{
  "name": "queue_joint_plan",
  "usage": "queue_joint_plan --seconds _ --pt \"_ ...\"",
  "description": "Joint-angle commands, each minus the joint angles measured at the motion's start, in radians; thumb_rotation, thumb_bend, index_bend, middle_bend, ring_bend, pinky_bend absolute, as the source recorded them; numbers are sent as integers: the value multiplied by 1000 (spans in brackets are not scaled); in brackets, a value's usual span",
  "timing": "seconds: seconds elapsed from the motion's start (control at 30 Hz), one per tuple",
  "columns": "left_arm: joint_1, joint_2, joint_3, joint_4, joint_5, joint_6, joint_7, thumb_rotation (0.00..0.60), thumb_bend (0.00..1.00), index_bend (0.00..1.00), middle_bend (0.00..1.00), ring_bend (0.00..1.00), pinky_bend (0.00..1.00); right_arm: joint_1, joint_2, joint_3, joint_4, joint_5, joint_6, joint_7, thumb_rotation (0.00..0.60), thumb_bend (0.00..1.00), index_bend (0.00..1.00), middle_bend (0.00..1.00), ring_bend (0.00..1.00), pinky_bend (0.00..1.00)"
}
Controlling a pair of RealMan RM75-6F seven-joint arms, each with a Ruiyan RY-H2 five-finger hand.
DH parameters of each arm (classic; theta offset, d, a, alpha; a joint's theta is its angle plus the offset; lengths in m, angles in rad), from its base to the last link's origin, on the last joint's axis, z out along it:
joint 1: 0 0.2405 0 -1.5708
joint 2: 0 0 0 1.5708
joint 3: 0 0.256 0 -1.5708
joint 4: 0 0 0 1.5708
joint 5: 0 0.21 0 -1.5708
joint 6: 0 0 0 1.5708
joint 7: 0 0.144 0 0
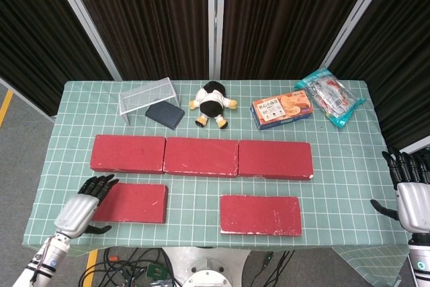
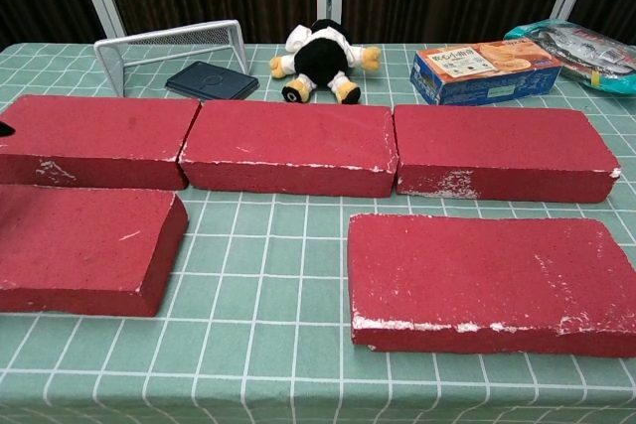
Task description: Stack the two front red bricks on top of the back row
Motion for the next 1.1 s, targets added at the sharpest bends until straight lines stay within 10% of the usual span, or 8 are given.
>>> queue_joint_plan --seconds 0.03,1.1 --pt "-28 -18 7 -17 -11 -47 24 600 0 9 0 0 19 1 3 0 0 0 -1 0 600 0 0 0 0 0" --pt "-204 -126 -65 -159 -474 -159 463 600 0 9 0 0 18 8 -22 6 67 44 -34 58 600 34 0 0 0 0"
